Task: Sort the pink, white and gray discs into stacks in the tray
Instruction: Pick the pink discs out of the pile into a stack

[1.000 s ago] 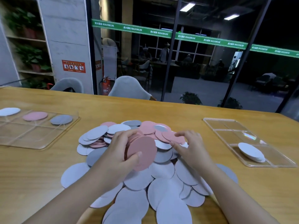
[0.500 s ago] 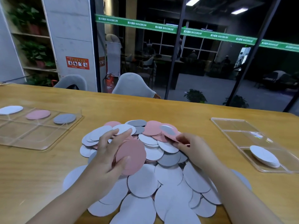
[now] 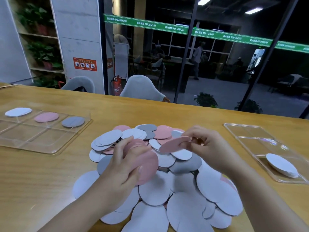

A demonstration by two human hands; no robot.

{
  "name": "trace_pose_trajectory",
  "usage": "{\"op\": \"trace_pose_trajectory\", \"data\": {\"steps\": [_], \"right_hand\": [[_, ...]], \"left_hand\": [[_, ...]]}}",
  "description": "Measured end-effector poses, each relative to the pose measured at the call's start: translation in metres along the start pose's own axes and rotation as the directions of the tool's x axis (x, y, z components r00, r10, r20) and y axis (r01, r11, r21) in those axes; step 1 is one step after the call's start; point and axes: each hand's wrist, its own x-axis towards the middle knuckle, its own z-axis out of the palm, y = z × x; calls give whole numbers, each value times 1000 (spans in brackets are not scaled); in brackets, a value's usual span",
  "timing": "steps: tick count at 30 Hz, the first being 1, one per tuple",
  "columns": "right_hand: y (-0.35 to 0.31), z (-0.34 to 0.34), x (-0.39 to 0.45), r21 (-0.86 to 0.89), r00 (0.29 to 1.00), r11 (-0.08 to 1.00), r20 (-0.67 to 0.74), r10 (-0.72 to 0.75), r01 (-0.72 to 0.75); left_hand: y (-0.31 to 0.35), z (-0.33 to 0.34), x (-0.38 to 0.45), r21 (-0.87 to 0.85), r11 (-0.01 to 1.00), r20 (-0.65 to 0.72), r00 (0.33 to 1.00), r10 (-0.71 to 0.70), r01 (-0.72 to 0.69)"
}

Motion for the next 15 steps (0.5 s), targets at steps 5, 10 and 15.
{"op": "trace_pose_trajectory", "data": {"steps": [5, 10, 15], "right_hand": [[-1, 15, -3, -71, 969, 992, 220, 116, -103], [-2, 37, -5, -106, 972, 988, 192, 135, -116], [-3, 53, -8, 14, 976, 994, 192, 103, -108]], "left_hand": [[-3, -2, -1, 30, 999, 26, 999, -19, 19], [-1, -3, -4, -11, 1000, 42, 999, -19, 19], [-3, 1, -5, 69, 997, 43, 999, -25, 22]]}}
